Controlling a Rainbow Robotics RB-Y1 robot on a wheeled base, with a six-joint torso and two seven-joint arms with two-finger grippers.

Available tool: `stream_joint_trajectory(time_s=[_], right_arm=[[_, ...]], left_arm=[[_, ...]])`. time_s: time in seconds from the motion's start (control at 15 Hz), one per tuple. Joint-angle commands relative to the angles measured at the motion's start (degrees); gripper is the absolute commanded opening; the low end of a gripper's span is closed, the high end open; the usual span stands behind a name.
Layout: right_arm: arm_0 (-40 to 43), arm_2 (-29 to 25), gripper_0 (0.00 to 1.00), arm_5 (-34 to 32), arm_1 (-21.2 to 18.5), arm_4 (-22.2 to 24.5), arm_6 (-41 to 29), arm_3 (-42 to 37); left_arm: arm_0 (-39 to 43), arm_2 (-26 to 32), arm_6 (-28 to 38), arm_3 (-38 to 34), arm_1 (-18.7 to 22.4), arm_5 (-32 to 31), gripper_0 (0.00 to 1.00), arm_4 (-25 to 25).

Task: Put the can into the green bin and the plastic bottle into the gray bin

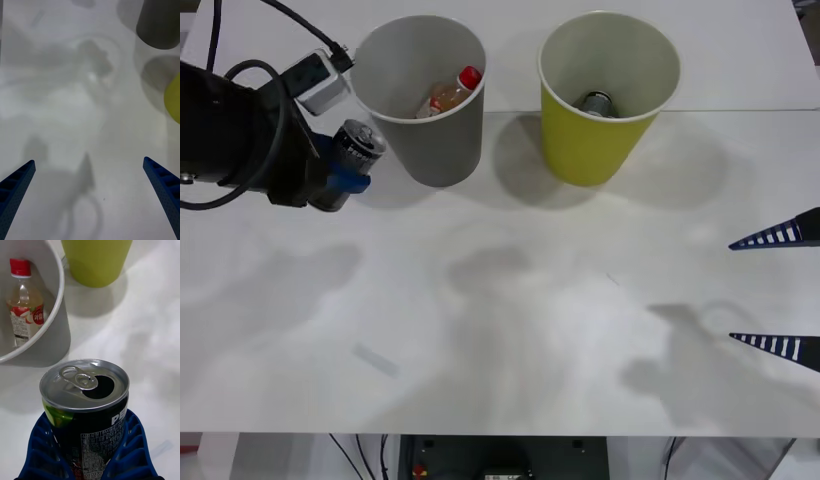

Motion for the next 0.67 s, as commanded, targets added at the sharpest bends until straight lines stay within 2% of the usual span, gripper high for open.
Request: stream_joint_trajectory(time_s=[0.07,0.47,0.67], right_arm=[[0.00,0.00,1.00,0.00,0.00,0.00,0.00,0.00],[0.00,0.00,1.00,0.00,0.00,0.00,0.00,0.00],[0.00,0.00,1.00,0.00,0.00,0.00,0.00,0.00]], left_arm=[[-8.81,-4.94,1.63,3.58,-1.19,-2.01,0.01,0.53],[-25.34,-5.38,1.46,18.78,-12.26,-2.27,0.00,-1.67],[-32.37,-8.46,0.67,25.29,-16.83,-2.27,0.00,-7.21]])
